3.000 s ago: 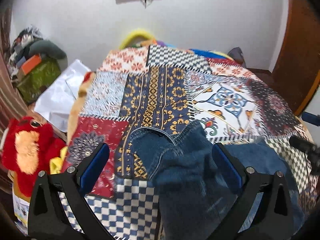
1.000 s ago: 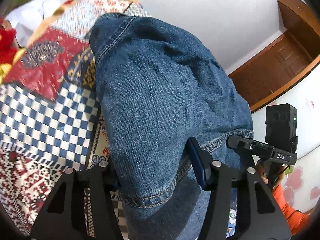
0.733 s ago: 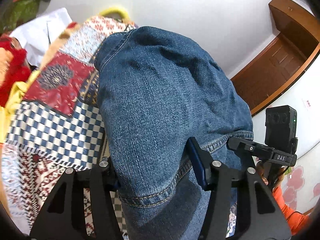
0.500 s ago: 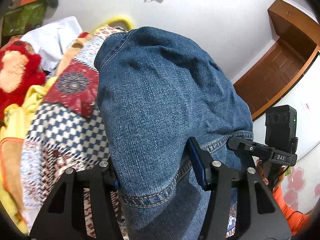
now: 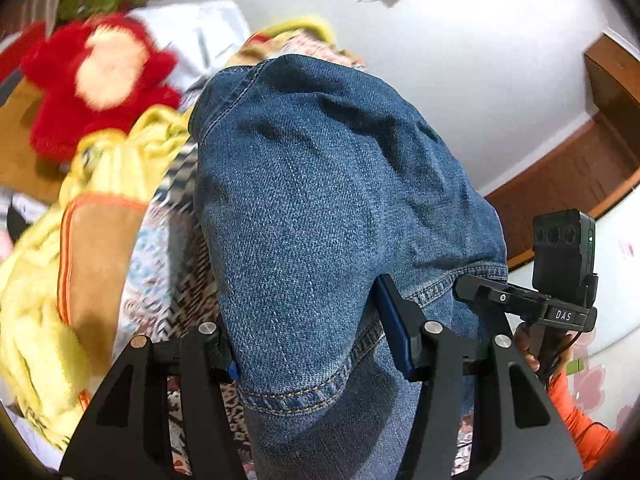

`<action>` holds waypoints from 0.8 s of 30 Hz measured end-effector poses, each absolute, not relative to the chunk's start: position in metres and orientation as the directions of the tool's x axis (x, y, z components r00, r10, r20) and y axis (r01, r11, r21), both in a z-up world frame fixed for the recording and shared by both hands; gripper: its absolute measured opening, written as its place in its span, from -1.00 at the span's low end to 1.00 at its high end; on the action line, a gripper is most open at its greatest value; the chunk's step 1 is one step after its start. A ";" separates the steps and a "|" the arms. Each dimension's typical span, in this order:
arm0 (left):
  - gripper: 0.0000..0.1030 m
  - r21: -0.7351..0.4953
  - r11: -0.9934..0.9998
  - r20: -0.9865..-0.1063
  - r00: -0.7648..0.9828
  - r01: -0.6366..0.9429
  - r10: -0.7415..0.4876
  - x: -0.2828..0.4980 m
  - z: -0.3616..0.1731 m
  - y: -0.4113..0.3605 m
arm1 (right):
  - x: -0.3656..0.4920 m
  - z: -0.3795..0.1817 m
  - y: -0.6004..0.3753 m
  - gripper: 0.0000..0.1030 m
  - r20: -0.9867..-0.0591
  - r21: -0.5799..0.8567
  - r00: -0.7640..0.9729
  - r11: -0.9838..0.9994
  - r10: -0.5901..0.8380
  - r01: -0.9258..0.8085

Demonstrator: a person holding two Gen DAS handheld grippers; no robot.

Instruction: Fold large clothes

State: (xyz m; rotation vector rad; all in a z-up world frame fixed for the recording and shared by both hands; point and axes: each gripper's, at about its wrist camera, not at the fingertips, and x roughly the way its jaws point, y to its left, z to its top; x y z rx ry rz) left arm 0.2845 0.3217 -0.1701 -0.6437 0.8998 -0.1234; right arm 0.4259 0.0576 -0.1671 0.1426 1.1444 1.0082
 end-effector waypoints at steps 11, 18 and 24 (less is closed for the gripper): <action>0.08 -0.560 0.790 -0.753 0.550 -0.249 -0.361 0.300 -0.254 0.327 | 0.461 -0.272 0.076 0.03 -0.760 0.603 -0.104 0.635 0.642 -0.484; 0.27 -0.510 0.823 -0.775 0.549 -0.251 -0.313 0.292 -0.258 0.321 | 0.469 -0.290 0.072 0.34 -0.772 0.601 -0.142 0.640 0.620 -0.479; 0.27 -0.305 0.923 -0.830 0.541 -0.235 -0.136 0.273 -0.232 0.297 | 0.460 -0.278 0.055 0.47 -0.816 0.536 -0.101 0.682 0.569 -0.498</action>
